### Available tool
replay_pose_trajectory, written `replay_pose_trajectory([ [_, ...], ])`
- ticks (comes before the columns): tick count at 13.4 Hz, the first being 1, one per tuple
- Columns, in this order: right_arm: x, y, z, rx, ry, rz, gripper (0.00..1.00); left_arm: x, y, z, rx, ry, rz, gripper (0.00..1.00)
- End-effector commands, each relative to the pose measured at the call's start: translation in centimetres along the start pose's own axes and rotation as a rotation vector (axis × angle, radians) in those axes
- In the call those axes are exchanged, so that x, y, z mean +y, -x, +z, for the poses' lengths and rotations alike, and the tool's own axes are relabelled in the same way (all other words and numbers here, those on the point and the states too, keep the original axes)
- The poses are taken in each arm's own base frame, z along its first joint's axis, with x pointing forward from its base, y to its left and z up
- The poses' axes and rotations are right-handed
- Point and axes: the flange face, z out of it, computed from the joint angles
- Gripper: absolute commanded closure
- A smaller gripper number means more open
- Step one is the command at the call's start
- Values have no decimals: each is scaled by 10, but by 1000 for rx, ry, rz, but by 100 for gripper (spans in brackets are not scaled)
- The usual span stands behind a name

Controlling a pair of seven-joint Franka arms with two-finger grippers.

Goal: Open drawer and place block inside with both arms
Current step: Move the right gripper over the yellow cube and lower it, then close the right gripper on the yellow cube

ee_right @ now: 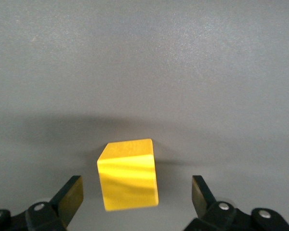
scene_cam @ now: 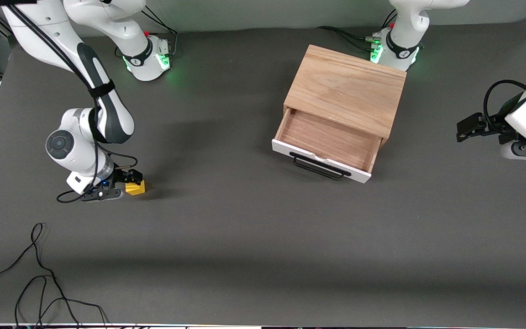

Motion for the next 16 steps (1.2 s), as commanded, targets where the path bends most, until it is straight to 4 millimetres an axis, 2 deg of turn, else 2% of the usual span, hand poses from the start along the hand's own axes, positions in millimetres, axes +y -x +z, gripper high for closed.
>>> replay_pose_trajectory([
  [1,-1,-2,14,28,-1,-18,0,1,6,-2,-17,-17,38,0],
  [6,-3,2,25,23,2,-18,0,-2,0,0,-17,-28,38,0],
  [7,-4,3,26,23,2,-19,3,-3,0,0,-17,-28,36,0],
  [11,-4,4,27,20,1,-18,44,1,-1,-1,-14,-30,42,0],
  [15,-5,5,26,16,0,-18,76,0,-1,-3,-11,-30,41,0],
  [16,-5,4,26,16,0,-19,81,0,-1,-4,-10,-30,41,0],
])
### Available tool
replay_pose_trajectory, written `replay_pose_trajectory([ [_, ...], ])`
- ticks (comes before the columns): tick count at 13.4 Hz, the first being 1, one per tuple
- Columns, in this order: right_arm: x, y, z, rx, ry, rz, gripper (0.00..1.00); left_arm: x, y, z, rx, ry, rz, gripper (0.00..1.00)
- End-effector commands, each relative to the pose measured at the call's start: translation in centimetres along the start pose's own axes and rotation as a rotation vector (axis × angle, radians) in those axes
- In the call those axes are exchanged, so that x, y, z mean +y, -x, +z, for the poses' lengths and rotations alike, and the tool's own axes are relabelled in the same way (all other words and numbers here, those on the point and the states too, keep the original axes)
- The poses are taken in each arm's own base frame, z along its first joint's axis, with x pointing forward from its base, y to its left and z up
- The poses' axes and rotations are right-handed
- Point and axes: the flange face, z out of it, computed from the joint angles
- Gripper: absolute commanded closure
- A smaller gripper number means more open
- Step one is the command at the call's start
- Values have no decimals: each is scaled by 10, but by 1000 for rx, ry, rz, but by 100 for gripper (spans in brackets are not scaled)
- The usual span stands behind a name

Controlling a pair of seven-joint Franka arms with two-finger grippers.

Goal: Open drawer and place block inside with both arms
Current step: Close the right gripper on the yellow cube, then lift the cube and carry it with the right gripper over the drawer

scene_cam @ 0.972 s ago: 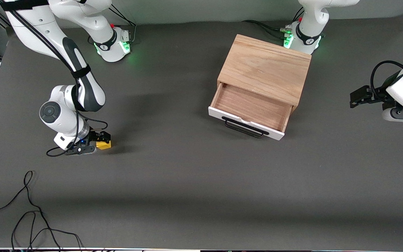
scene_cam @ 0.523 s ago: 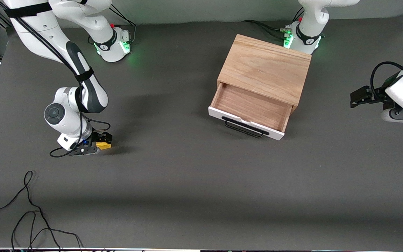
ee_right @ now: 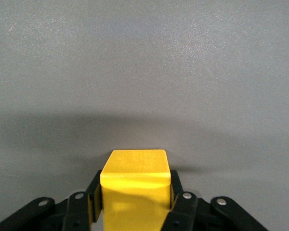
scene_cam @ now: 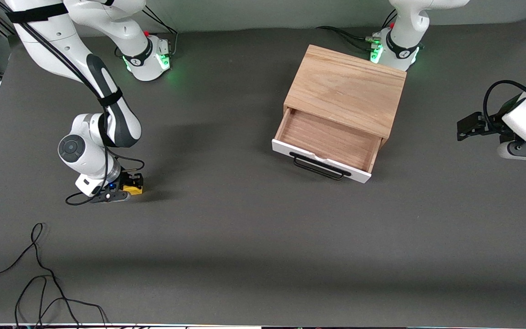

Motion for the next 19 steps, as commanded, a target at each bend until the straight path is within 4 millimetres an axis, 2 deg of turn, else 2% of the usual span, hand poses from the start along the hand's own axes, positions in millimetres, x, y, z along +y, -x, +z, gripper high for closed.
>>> replay_pose_trajectory([
  [1,-3,2,-2,10,-13,-15,83,1,0,-6,6,-16,19,0],
  [3,-8,1,-7,2,-20,-20,85,3,-1,-6,6,-16,22,0],
  [5,-25,-7,-34,20,-33,-43,87,4,-1,-9,11,-17,24,0],
  [8,-30,-18,-67,-25,-55,-32,87,4,-1,-9,11,-17,25,0],
  [11,-46,-38,-125,-62,-76,-7,87,3,-1,-9,11,-16,24,0],
  [14,-82,-64,-204,-122,-80,35,87,2,-1,-9,11,-16,22,0],
  [15,-99,-70,-232,-133,-76,54,87,3,-1,-9,11,-16,24,0],
  [16,-122,-74,-260,-129,-72,76,87,2,-1,-9,11,-16,22,0],
  [18,-176,-76,-303,-101,-66,130,87,2,-1,-9,11,-16,21,0],
  [19,-207,-73,-316,-95,-65,153,87,3,-1,-9,11,-16,24,0],
])
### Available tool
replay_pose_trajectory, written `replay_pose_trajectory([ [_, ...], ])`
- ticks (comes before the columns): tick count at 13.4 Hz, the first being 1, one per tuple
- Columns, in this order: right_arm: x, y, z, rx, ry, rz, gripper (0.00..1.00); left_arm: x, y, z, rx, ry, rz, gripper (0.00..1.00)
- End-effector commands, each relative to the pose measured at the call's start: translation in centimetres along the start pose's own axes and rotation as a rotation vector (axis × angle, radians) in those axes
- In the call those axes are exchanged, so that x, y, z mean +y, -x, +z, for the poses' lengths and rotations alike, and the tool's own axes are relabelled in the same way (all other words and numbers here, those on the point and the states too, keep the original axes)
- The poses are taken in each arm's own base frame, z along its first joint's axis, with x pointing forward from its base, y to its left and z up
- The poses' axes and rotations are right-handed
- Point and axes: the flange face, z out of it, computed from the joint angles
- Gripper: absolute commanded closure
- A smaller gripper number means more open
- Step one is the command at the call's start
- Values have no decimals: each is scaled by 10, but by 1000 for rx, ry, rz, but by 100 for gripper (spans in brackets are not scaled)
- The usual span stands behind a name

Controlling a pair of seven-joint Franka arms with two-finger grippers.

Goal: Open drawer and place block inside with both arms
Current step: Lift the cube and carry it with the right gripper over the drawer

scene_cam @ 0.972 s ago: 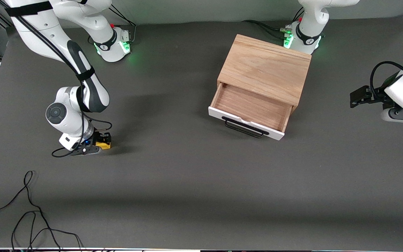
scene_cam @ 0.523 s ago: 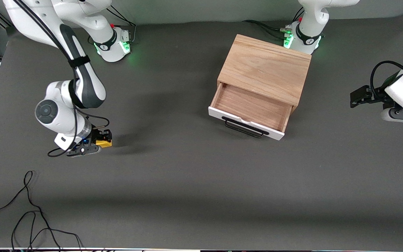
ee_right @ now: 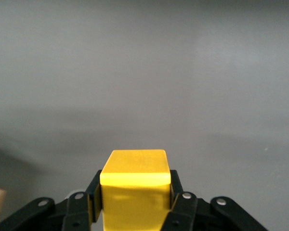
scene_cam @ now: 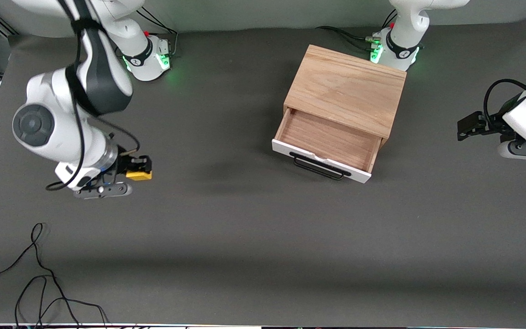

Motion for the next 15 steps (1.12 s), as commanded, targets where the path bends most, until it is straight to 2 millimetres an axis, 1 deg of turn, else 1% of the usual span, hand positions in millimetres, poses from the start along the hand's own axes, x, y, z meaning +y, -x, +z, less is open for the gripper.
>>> replay_pose_trajectory([
  [1,-79,7,-30,8,-13,85,87,1,0,-5,4,-15,18,0],
  [2,-103,11,-38,13,-26,116,87,1,0,-5,4,-15,19,0],
  [3,-129,19,-43,19,-30,136,87,1,0,-5,4,-15,19,0],
  [4,-151,26,-47,29,-33,157,87,1,0,-5,4,-15,19,0],
  [6,-186,43,-43,32,-28,187,87,1,-1,-4,2,-15,16,0],
  [8,-215,51,-41,47,-33,206,87,1,0,-5,4,-15,18,0],
  [11,-250,59,-38,59,-46,227,87,1,-1,-4,2,-15,16,0],
  [13,-270,60,-31,61,-56,256,87,1,-1,-5,4,-15,18,0],
  [15,-294,66,-23,55,-74,272,87,1,0,-5,4,-15,18,0],
])
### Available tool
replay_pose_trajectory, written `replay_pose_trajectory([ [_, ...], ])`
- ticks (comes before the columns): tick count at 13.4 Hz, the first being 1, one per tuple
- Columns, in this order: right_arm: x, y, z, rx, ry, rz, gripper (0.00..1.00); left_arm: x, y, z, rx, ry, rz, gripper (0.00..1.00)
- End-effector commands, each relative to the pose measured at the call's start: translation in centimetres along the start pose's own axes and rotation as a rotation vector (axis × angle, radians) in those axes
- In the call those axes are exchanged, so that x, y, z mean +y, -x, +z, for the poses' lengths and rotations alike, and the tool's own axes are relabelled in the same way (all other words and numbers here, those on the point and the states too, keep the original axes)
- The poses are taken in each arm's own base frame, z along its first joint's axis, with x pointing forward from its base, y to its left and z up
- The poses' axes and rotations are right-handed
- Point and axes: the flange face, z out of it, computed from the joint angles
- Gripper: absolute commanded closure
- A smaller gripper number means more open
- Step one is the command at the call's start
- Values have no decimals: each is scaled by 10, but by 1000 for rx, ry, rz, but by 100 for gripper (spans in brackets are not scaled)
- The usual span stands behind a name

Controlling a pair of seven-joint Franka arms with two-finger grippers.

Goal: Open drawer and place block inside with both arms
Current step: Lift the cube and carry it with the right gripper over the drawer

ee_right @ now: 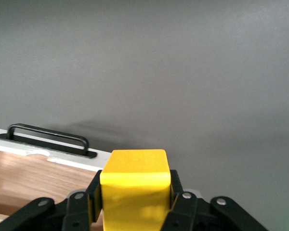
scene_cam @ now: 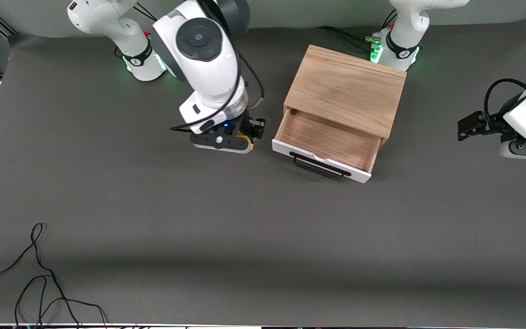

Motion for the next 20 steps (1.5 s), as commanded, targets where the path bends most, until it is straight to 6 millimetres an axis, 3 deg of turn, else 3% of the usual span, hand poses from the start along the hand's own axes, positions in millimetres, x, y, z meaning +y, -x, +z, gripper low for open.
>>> replay_pose_trajectory([
  [1,-30,8,6,-11,-27,49,86,1,-1,-3,0,-15,19,0],
  [4,-52,28,18,-26,-49,29,86,1,-1,-3,0,-15,17,0],
  [10,-109,91,73,-15,-62,44,86,0,-1,-3,1,-15,16,0],
  [20,-137,108,153,-8,-68,86,84,0,-2,-1,-3,-15,16,0],
])
